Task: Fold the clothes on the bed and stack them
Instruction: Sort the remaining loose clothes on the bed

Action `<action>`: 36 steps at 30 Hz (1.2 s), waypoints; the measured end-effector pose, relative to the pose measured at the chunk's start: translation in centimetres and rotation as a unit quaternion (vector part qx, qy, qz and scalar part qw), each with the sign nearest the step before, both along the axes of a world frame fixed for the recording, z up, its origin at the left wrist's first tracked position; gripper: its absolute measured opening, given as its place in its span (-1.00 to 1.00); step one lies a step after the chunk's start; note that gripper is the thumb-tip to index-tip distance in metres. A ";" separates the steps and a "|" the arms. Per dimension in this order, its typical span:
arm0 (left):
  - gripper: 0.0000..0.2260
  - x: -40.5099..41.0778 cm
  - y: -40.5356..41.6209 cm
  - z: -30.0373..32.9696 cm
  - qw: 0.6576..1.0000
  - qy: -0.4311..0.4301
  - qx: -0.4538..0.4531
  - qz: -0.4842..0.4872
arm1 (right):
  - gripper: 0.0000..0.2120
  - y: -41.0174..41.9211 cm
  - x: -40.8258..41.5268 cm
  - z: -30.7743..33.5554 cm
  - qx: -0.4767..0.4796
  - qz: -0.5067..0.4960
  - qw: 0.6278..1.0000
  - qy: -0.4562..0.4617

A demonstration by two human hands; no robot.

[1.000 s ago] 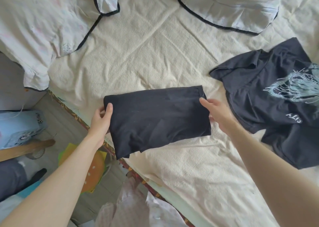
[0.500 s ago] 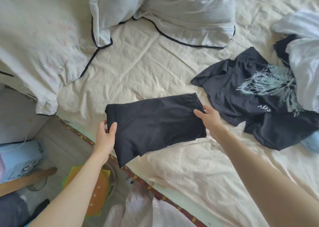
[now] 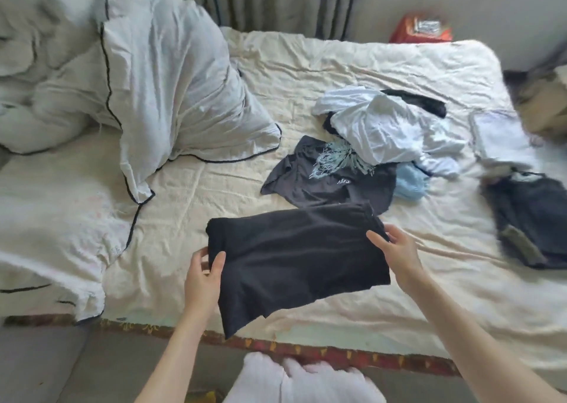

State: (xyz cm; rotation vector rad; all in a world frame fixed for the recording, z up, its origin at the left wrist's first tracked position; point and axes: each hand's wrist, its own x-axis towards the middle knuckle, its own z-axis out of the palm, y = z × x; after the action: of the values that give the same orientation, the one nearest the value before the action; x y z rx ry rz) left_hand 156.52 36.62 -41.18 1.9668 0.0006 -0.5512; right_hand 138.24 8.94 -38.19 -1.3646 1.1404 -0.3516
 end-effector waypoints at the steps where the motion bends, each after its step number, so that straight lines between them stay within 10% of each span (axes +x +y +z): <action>1: -0.77 -0.9 -0.7 0.8 1.000 -0.005 -0.003 -0.025 | -0.93 0.1 -2.3 0.7 0.001 -0.019 1.000 -0.005; 14: -0.91 -20.6 -17.7 6.7 0.955 0.026 -0.058 -0.288 | -0.95 -4.2 -33.2 5.9 -0.033 -0.260 0.965 -0.023; 36: -0.86 -62.6 -53.3 5.9 0.896 0.038 -0.082 -0.434 | -0.90 -27.5 -76.2 5.3 -0.080 -0.394 0.916 -0.003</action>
State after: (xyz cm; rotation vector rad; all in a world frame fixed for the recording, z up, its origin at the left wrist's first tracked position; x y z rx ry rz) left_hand 93.93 -16.67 -35.29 1.7027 -0.8842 -1.1550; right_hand 62.09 -18.53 -32.91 -0.9771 1.6574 -1.0453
